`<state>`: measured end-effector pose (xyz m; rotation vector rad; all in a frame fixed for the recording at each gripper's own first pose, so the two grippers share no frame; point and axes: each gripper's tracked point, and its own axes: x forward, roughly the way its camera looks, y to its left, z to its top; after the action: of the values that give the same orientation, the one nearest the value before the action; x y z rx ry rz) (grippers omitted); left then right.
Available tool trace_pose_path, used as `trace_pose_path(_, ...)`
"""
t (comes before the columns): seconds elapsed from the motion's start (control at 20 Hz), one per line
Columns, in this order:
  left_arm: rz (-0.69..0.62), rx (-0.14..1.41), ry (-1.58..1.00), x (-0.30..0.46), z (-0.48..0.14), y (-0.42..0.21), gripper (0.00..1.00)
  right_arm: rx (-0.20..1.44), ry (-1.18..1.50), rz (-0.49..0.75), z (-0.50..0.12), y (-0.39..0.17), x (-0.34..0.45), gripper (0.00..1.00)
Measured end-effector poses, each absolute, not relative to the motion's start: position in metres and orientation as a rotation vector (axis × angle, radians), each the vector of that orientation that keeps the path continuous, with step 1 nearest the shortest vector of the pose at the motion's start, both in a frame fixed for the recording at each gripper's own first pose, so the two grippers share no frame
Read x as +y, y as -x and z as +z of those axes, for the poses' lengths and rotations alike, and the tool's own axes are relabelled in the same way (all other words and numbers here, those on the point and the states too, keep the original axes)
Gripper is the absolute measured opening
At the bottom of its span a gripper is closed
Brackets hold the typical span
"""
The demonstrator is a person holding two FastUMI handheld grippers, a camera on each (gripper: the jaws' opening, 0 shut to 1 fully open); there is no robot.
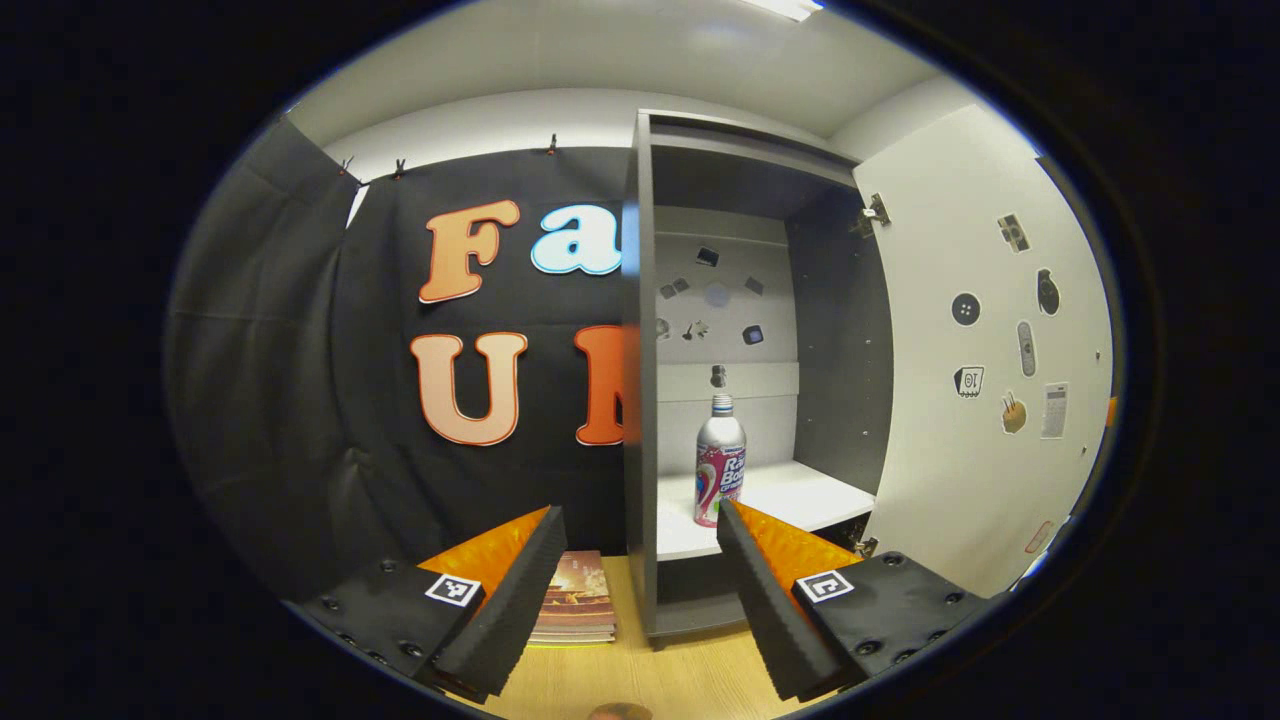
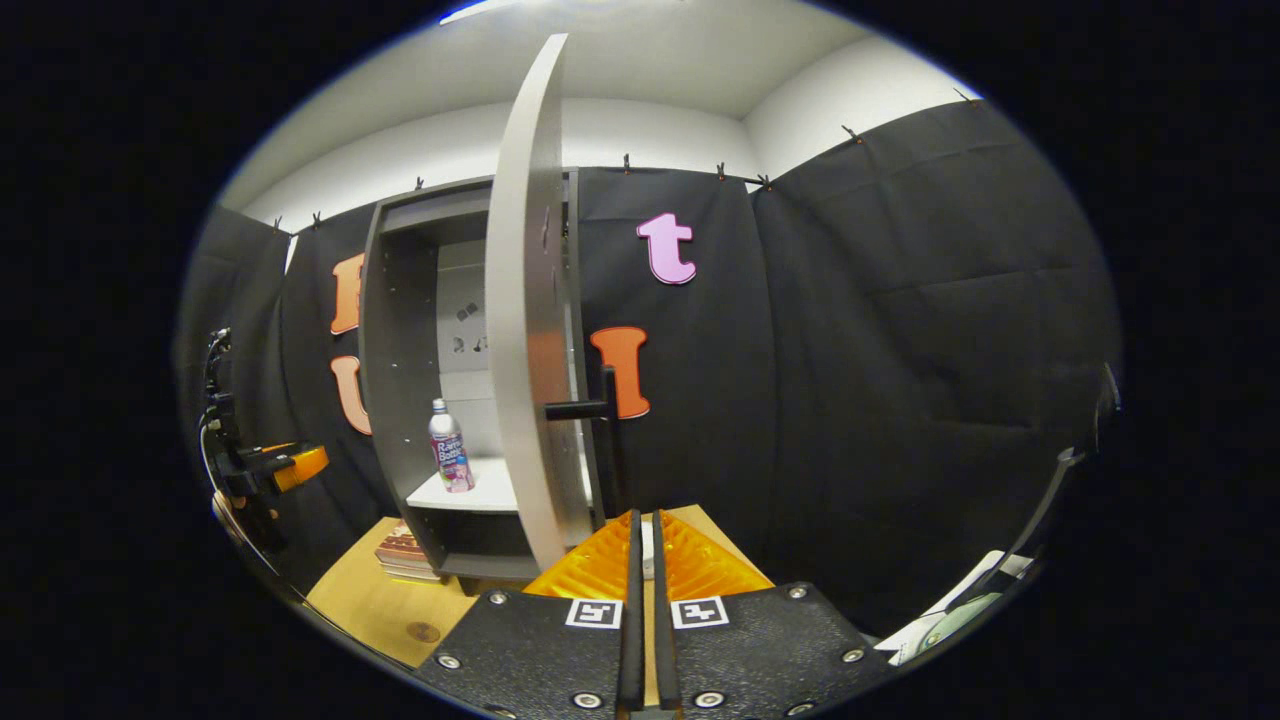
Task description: Open the cabinet door with the right hand, grasp the bottle in the cabinet with the left hand and place it on the coaster, then close the cabinet door with the right hand.
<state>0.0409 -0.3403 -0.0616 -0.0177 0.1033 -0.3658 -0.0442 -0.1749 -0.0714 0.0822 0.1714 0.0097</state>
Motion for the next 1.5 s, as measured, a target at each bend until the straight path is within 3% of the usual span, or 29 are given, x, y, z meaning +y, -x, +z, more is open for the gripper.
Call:
trace_pose_path(0.35, -0.381, 0.110, 0.018, -0.409, -0.075, -0.079, 0.99, 0.157, -0.053, -0.143, -0.074, 0.047, -0.234, 0.08)
trace_pose_path(0.45, -0.392, 0.106, 0.018, -0.429, -0.078, -0.090, 0.99, 0.159, -0.055, -0.165, -0.076, 0.042, -0.242, 0.25)
trace_pose_path(0.65, -0.408, 0.103, 0.019, -0.462, -0.084, -0.115, 0.99, 0.186, -0.054, -0.177, -0.089, 0.033, -0.251, 0.41)
trace_pose_path(0.7, -0.405, 0.104, 0.013, -0.468, -0.086, -0.123, 0.99, 0.190, -0.050, -0.179, -0.091, 0.031, -0.253, 0.63)
trace_pose_path(0.75, -0.400, 0.107, 0.009, -0.472, -0.088, -0.131, 0.99, 0.191, -0.049, -0.180, -0.091, 0.027, -0.254, 0.64)
trace_pose_path(0.8, -0.392, 0.109, 0.006, -0.476, -0.090, -0.138, 0.99, 0.191, -0.049, -0.178, -0.092, 0.024, -0.255, 0.77)
trace_pose_path(0.9, -0.375, 0.111, 0.002, -0.482, -0.093, -0.156, 0.99, 0.191, -0.055, -0.175, -0.094, 0.016, -0.256, 0.91)
trace_pose_path(0.95, -0.372, 0.111, 0.002, -0.485, -0.094, -0.164, 0.99, 0.192, -0.056, -0.176, -0.095, 0.010, -0.257, 0.88)
trace_pose_path(1.1, -0.365, 0.133, 0.011, -0.493, -0.102, -0.186, 0.99, 0.197, -0.056, -0.184, -0.098, -0.004, -0.261, 0.98)
trace_pose_path(1.15, -0.366, 0.145, 0.017, -0.497, -0.107, -0.193, 0.99, 0.200, -0.056, -0.182, -0.100, -0.007, -0.261, 0.93)
trace_pose_path(1.5, -0.350, 0.184, 0.008, -0.508, -0.128, -0.224, 0.99, 0.217, -0.064, -0.202, -0.111, -0.018, -0.271, 0.92)
